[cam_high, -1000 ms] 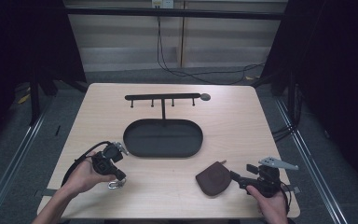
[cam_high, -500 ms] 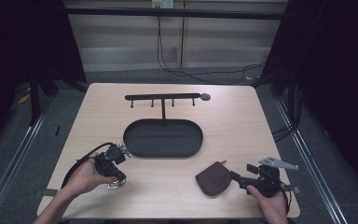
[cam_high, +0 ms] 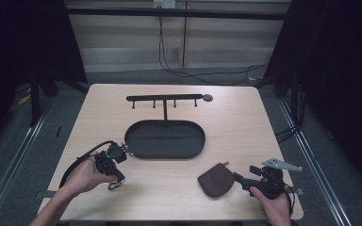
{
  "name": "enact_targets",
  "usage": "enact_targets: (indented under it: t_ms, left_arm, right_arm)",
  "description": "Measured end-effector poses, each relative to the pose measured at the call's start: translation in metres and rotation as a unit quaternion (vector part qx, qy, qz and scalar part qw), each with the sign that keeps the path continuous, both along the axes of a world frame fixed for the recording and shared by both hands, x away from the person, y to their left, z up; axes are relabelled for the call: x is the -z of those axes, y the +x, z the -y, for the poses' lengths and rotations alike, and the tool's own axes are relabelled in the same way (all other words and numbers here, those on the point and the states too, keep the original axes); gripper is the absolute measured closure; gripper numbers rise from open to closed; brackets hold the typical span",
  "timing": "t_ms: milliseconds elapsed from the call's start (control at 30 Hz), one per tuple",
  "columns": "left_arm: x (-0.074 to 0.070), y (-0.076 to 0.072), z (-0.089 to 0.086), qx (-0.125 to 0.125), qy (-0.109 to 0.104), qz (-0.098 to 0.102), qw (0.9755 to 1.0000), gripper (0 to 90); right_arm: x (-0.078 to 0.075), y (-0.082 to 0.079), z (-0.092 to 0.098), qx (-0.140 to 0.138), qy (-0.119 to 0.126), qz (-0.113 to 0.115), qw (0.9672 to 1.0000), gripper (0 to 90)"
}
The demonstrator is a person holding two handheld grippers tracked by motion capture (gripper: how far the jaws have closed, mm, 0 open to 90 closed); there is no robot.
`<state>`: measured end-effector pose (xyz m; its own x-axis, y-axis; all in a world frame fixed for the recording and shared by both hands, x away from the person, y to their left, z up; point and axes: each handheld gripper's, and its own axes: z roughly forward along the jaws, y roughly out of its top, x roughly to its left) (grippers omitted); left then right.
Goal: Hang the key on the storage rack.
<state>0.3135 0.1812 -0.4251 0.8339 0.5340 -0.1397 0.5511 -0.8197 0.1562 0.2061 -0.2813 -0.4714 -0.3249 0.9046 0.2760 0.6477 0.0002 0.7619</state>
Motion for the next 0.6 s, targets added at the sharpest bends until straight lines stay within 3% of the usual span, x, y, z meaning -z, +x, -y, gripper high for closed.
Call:
enact_targets:
  t_ms: [333, 600]
  left_arm:
    - [-0.028, 0.002, -0.004, 0.006, 0.013, 0.011, 0.9998, 89.4]
    - [-0.036, 0.007, -0.006, 0.003, 0.004, 0.004, 1.0, 89.4]
  right_arm:
    - [0.0, 0.0, -0.001, -0.001, -0.003, -0.003, 1.0, 18.9]
    - [0.0, 0.0, 0.0, 0.001, -0.001, -0.004, 1.0, 18.9]
